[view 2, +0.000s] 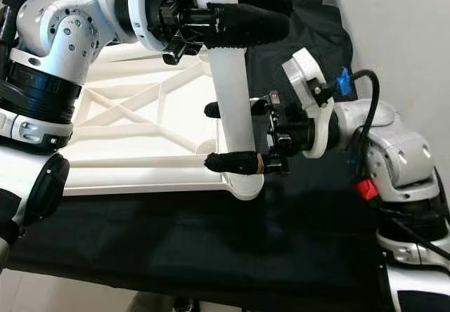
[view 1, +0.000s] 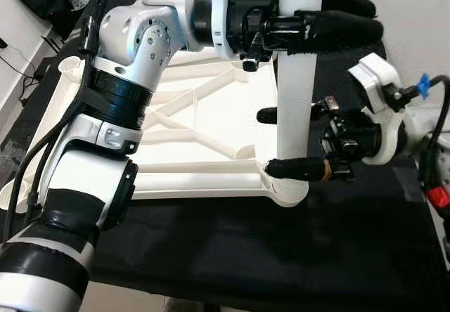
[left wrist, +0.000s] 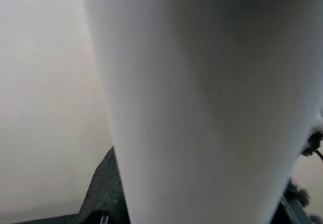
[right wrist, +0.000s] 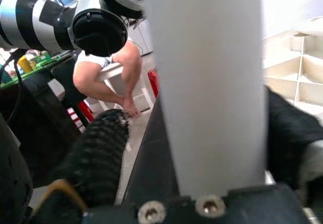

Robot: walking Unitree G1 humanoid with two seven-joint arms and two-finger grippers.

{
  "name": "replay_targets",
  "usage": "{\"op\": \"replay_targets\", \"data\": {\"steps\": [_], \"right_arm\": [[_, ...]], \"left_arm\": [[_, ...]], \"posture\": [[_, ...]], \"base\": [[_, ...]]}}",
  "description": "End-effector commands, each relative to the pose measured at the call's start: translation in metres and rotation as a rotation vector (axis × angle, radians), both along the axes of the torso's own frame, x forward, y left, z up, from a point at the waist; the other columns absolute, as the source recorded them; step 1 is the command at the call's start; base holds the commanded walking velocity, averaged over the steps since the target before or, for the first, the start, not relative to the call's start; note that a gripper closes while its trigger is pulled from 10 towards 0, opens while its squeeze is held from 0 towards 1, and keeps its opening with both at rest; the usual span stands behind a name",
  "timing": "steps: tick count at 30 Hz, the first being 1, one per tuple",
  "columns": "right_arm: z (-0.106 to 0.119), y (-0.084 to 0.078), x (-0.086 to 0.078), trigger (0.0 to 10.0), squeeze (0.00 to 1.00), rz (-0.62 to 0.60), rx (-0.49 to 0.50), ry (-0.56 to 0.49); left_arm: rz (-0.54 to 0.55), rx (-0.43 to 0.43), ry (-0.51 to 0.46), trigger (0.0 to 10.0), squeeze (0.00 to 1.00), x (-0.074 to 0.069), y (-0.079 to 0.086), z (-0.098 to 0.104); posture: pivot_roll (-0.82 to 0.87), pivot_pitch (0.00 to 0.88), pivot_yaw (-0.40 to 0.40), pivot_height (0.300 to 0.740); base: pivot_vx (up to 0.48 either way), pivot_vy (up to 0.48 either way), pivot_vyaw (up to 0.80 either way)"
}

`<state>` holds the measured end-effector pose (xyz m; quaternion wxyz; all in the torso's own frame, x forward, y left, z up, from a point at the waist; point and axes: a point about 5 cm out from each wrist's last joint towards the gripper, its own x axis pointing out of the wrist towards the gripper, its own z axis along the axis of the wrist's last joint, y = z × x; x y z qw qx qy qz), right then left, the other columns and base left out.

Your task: Building children table

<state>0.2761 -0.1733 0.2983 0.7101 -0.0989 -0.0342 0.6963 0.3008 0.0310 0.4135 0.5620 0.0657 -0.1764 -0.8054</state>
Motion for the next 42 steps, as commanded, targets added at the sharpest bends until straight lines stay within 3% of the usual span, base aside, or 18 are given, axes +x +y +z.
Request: {"op": "replay_targets", "data": {"steps": [1, 16, 24, 25, 26, 27, 28, 38, 42], "right_arm": [[-0.001, 0.003, -0.003, 0.0, 0.0, 0.065, -0.022, -0.007], [0.002, -0.001, 0.004, 0.0, 0.0, 0.059, -0.125, -0.08], [0.004, 0.0, 0.006, 0.0, 0.0, -0.03, -0.096, -0.141], [0.004, 0.0, 0.005, 0.0, 0.0, -0.065, -0.076, -0.154], [0.004, -0.002, 0.005, 0.0, 0.0, -0.102, -0.056, -0.161], [0.004, -0.002, 0.005, 0.0, 0.0, -0.102, -0.056, -0.161], [0.003, -0.003, 0.003, 0.0, 0.0, -0.132, -0.036, -0.164], [-0.002, -0.009, 0.0, 0.0, 0.0, -0.251, 0.048, -0.169], [-0.007, -0.013, -0.001, 0.0, 0.0, -0.351, 0.112, -0.162]], "left_arm": [[0.053, 0.099, 0.017, 0.0, 0.0, 0.009, -0.001, -0.018], [0.037, 0.106, 0.005, 0.0, 0.0, 0.01, 0.0, -0.018], [0.055, 0.099, -0.003, 0.0, 0.0, 0.011, 0.0, -0.017], [0.069, 0.086, -0.005, 0.4, 0.36, 0.013, 0.0, -0.015], [0.089, 0.069, -0.008, 7.6, 1.0, 0.015, 0.0, -0.013], [0.089, 0.069, -0.008, 7.6, 1.0, 0.015, 0.0, -0.013], [0.1, 0.058, -0.01, 10.0, 1.0, 0.017, 0.0, -0.01], [0.155, 0.017, -0.008, 10.0, 1.0, 0.023, 0.001, -0.001], [0.191, -0.046, 0.014, 10.0, 1.0, 0.028, 0.002, 0.007]], "posture": [[0.01, 0.266, 0.133, 0.74], [0.01, 0.263, 0.137, 0.74], [0.01, 0.258, 0.137, 0.74], [0.01, 0.256, 0.138, 0.74], [0.0, 0.255, 0.138, 0.74], [0.0, 0.255, 0.138, 0.74], [0.0, 0.251, 0.138, 0.74], [0.0, 0.246, 0.142, 0.74], [0.0, 0.243, 0.141, 0.74]], "base": [[0.0, 0.0, 0.0], [0.0, 0.0, 0.0], [0.0, 0.0, 0.0], [0.0, 0.0, 0.0], [0.0, 0.0, 0.0], [0.0, 0.0, 0.0], [0.0, 0.0, 0.0], [0.0, 0.0, 0.0], [0.0, 0.0, 0.0]]}}
